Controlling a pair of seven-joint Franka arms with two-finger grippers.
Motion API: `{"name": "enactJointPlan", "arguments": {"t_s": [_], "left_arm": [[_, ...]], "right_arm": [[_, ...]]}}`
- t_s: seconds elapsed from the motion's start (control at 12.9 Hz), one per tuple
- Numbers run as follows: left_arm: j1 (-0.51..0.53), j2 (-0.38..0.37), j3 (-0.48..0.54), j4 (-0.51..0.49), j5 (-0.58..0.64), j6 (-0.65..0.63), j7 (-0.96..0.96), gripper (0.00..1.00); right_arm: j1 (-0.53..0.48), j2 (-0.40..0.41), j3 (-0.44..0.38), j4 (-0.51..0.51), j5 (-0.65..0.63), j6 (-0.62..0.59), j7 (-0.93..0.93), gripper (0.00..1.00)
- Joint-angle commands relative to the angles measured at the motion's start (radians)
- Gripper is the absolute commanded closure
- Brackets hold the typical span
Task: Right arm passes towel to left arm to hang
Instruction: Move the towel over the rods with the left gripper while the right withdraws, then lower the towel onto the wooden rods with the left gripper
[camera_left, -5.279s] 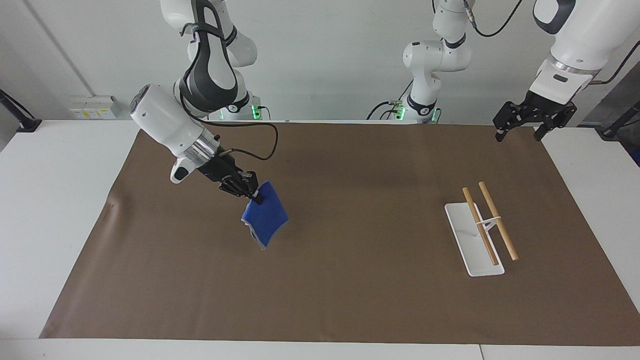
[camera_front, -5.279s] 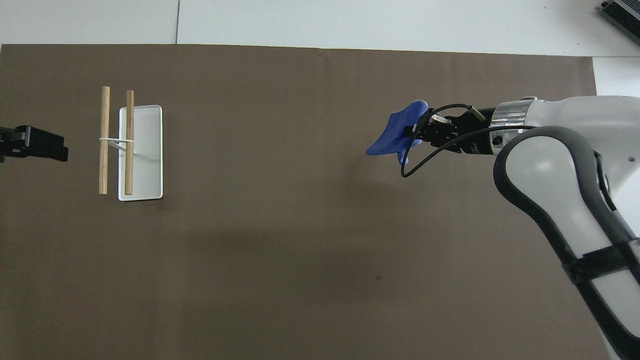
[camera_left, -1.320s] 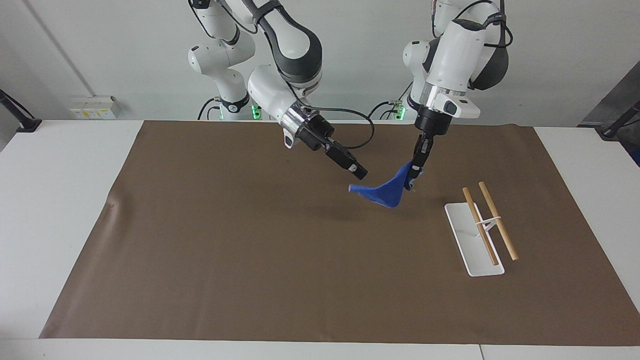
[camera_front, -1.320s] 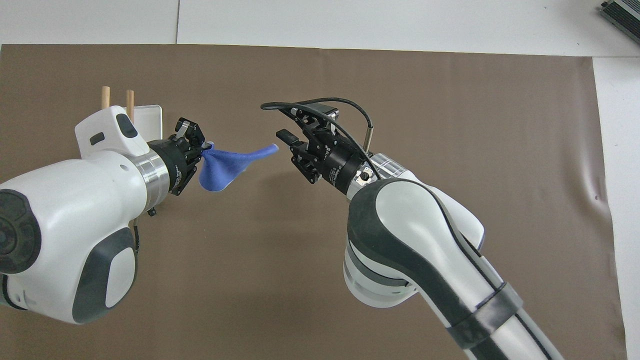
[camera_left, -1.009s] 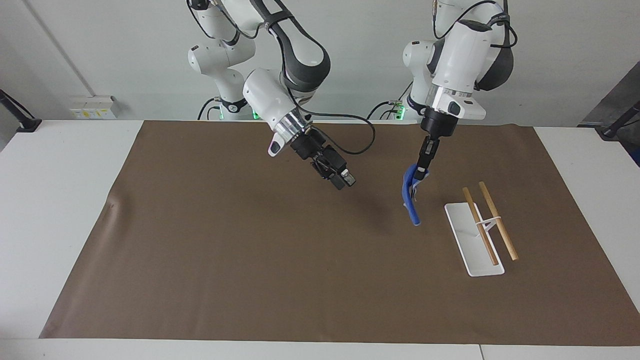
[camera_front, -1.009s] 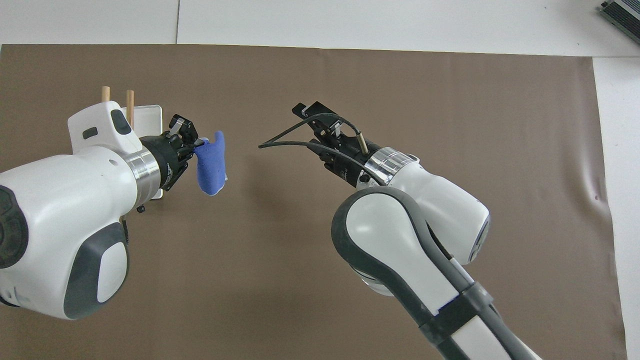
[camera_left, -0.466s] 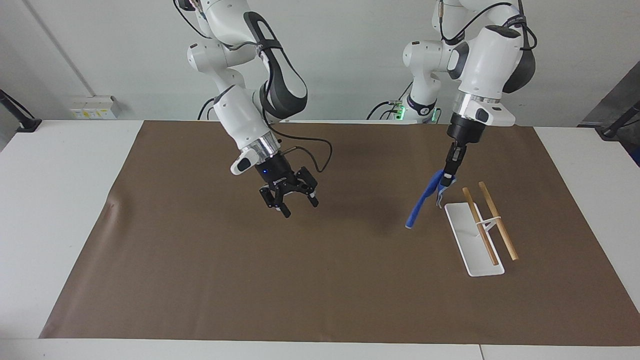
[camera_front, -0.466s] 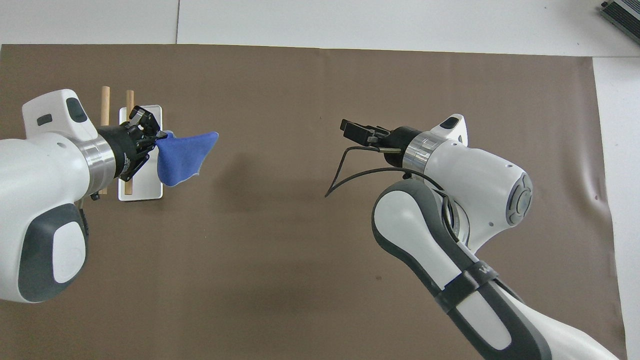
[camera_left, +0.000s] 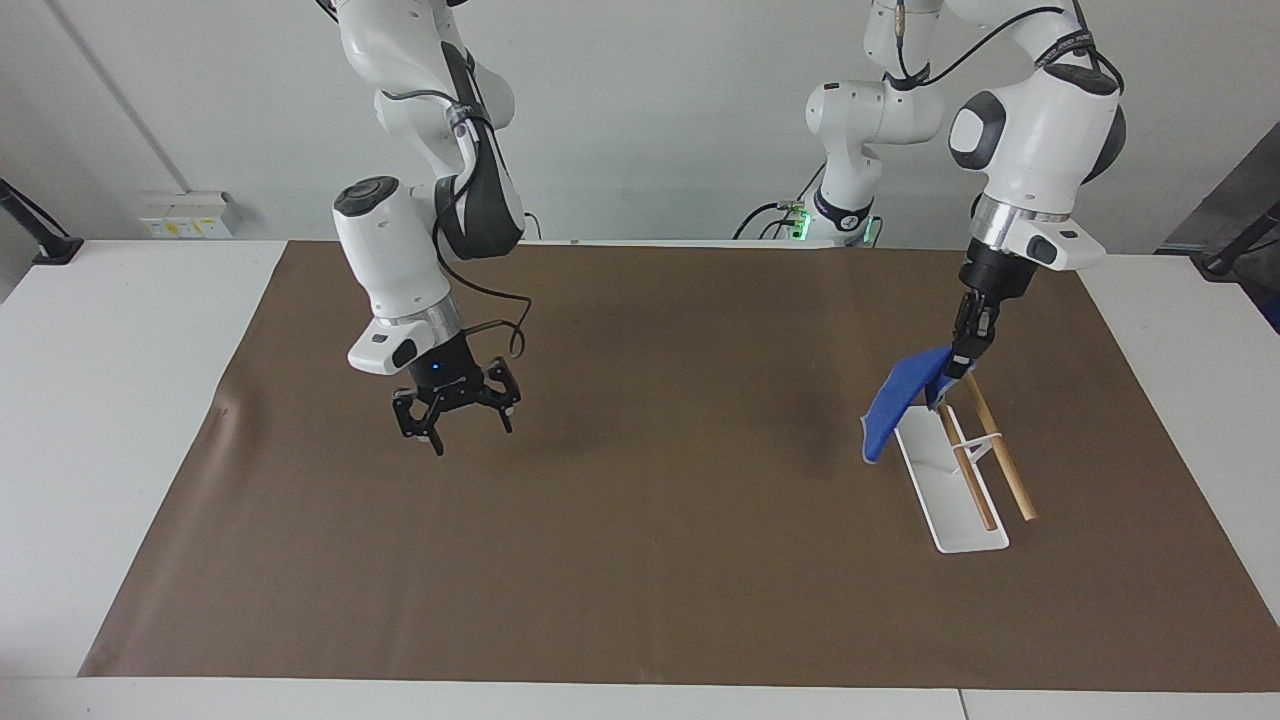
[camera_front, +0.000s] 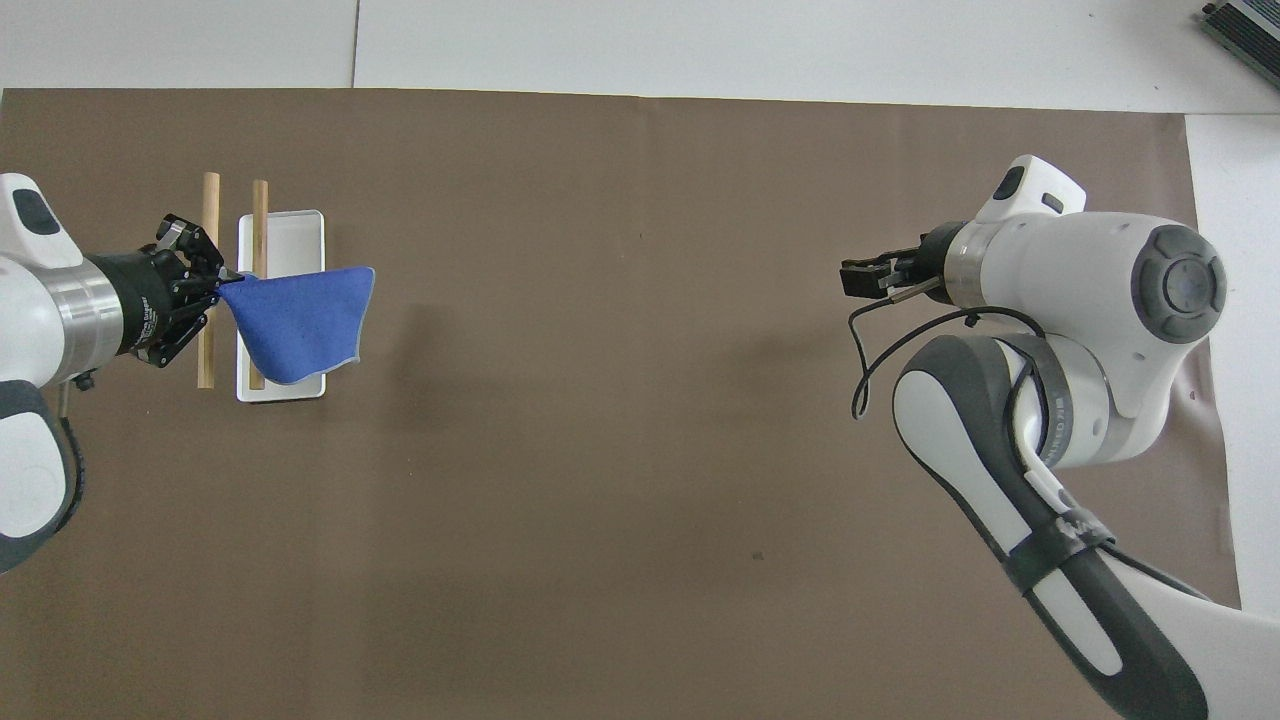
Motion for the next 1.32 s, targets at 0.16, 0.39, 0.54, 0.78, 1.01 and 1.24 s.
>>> {"name": "enactJointPlan", "arguments": {"t_s": [0.16,0.39,0.54,0.78,1.01,1.24], "left_arm": [[0.005,0.003,0.037,0.037,0.131,-0.088,0.021,1.0],[0.007,0.023,0.057,0.102,0.214,-0.174,0.035,1.0],[0.008,0.047,0.06,0.177,0.24,-0.252,0.079,1.0],[0.011,0.05,0.084,0.177,0.24,-0.251,0.155,1.0],[0.011,0.058,0.095,0.166,0.24,-0.229,0.205,1.0],[0.011,0.113,0.095,0.177,0.24,-0.185,0.205,1.0]], "right_arm": [[-0.082,-0.05,0.001,0.136,-0.152,-0.276,0.064,0.0],[-0.082,-0.096,0.001,0.19,-0.192,-0.406,0.241,0.0],[-0.082,-0.096,0.003,0.268,-0.185,-0.515,0.334,0.0],[-0.086,-0.109,0.001,0.366,-0.166,-0.679,0.453,0.0],[-0.1,-0.158,-0.025,0.397,-0.123,-0.793,0.483,0.0],[-0.105,-0.191,-0.072,0.421,-0.115,-0.868,0.475,0.0]]}}
